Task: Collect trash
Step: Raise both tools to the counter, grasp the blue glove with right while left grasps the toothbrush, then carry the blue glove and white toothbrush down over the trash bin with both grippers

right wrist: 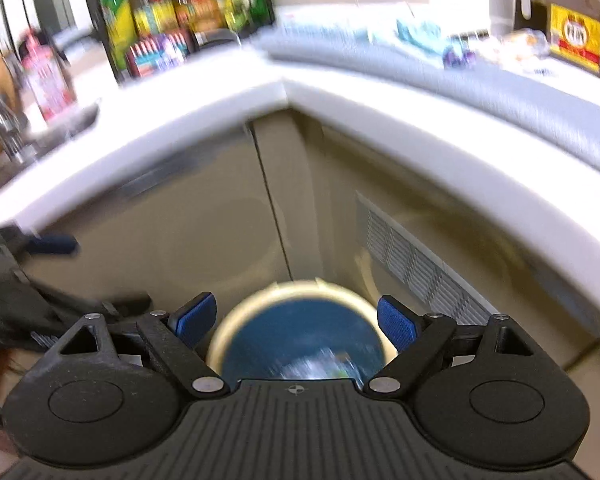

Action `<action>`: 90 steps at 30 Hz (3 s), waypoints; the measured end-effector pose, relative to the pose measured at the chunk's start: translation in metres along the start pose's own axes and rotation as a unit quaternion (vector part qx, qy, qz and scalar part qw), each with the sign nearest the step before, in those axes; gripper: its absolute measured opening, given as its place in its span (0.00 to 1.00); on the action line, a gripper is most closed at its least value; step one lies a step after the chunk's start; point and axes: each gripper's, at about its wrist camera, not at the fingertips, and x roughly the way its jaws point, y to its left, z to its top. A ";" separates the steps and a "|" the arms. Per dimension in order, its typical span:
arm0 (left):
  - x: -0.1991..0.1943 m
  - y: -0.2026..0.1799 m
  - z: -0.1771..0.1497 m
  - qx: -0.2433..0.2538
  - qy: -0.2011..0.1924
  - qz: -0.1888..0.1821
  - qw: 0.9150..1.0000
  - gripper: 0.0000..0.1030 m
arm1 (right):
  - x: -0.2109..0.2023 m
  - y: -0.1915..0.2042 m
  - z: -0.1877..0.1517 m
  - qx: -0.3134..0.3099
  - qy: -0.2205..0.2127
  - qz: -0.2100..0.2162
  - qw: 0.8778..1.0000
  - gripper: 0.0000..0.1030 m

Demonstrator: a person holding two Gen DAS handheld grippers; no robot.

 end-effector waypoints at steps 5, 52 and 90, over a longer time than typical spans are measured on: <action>0.001 0.000 0.008 -0.003 0.003 0.000 1.000 1.00 | -0.026 -0.005 0.040 -0.019 -0.072 0.050 0.996 0.90; 0.113 -0.133 0.349 -0.048 -0.033 -0.024 0.998 1.00 | 0.062 -0.212 0.144 0.090 -0.067 -0.284 0.952 0.43; 0.020 -0.104 0.257 -0.072 -0.084 -0.111 0.988 0.12 | -0.018 -0.146 0.107 0.095 -0.156 -0.225 0.957 0.29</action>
